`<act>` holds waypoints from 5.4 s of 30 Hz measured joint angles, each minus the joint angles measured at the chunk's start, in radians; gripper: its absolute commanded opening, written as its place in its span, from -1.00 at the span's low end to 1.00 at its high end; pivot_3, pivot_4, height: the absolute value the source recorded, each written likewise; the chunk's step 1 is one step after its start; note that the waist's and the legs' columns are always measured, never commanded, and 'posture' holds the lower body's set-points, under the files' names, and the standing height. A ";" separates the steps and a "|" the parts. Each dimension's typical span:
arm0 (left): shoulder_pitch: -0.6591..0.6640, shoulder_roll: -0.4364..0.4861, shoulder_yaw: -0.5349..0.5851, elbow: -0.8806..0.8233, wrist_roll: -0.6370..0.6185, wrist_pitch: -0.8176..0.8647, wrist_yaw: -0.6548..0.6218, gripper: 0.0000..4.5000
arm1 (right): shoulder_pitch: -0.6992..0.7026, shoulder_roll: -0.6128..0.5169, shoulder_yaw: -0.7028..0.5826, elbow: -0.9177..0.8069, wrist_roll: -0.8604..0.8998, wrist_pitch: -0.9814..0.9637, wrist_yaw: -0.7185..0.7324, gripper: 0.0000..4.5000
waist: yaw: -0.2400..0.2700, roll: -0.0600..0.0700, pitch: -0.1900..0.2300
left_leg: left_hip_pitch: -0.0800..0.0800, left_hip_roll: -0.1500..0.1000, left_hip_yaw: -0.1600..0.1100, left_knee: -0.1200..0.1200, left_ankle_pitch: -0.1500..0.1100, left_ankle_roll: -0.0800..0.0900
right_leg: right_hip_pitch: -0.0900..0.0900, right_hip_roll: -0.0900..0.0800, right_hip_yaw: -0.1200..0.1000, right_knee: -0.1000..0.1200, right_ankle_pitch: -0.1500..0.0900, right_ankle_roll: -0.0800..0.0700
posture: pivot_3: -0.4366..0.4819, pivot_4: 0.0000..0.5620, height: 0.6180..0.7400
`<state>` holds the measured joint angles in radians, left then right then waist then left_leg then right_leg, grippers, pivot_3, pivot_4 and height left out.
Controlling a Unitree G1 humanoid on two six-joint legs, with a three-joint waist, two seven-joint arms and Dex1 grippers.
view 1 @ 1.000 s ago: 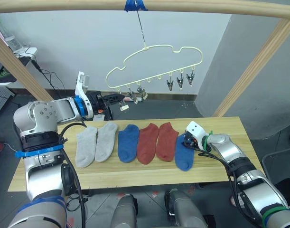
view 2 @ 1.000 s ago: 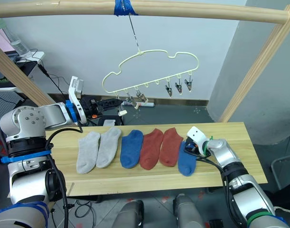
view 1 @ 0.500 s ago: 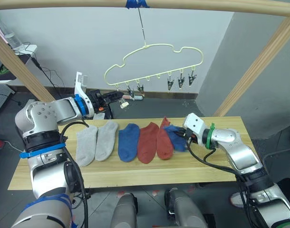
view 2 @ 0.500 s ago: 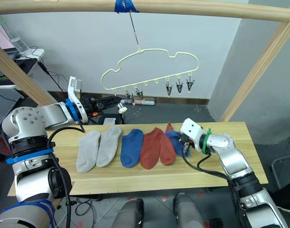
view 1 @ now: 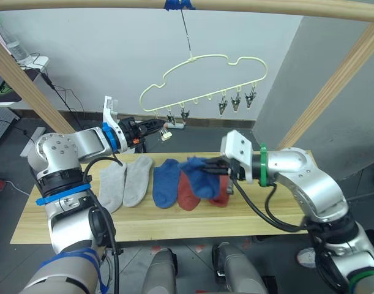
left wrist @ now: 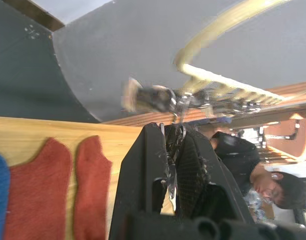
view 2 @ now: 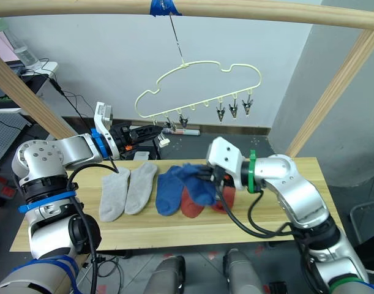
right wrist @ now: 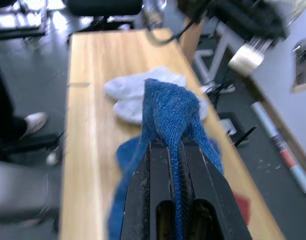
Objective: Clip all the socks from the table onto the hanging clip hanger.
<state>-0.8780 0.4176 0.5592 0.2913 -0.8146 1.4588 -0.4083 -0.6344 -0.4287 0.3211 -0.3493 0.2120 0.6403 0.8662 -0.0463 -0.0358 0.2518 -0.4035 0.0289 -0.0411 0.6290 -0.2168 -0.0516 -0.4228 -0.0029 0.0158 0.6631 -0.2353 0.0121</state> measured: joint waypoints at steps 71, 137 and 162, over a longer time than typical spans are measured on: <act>-0.036 -0.027 0.036 0.021 -0.037 0.054 0.052 -0.90 | -0.052 0.160 0.091 0.246 -0.286 -0.358 -0.145 -0.98 | 0.015 0.000 0.000 | -0.004 -0.001 -0.003 0.000 0.003 -0.006 | -0.002 -0.001 -0.002 0.001 0.000 0.000 | -0.08 -0.22 1.00; 0.557 0.058 -0.303 -0.607 0.280 -0.803 -0.075 1.00 | 0.130 0.227 -0.263 -0.120 0.099 0.171 -0.257 0.98 | 0.019 0.000 0.000 | -0.005 0.001 -0.008 0.001 0.003 -0.007 | -0.002 -0.001 -0.001 0.001 0.000 -0.001 | -0.04 -0.10 1.00; 0.561 -0.151 -0.454 -0.505 0.490 -1.127 0.081 -0.04 | 0.157 0.133 -0.253 -0.164 0.166 0.130 -0.300 1.00 | 0.017 0.000 0.000 | -0.005 0.000 -0.006 0.001 0.003 -0.006 | -0.001 0.001 -0.002 0.000 0.000 -0.001 | -0.10 -0.18 1.00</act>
<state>-0.3168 0.2662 0.1051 -0.2135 -0.3246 0.3321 -0.3277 -0.4775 -0.2958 0.0684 -0.5130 0.3776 0.7707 0.5663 -0.0293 -0.0355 0.2520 -0.4090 0.0290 -0.0476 0.6300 -0.2137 -0.0580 -0.4242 -0.0017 0.0134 0.6626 -0.2350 0.0113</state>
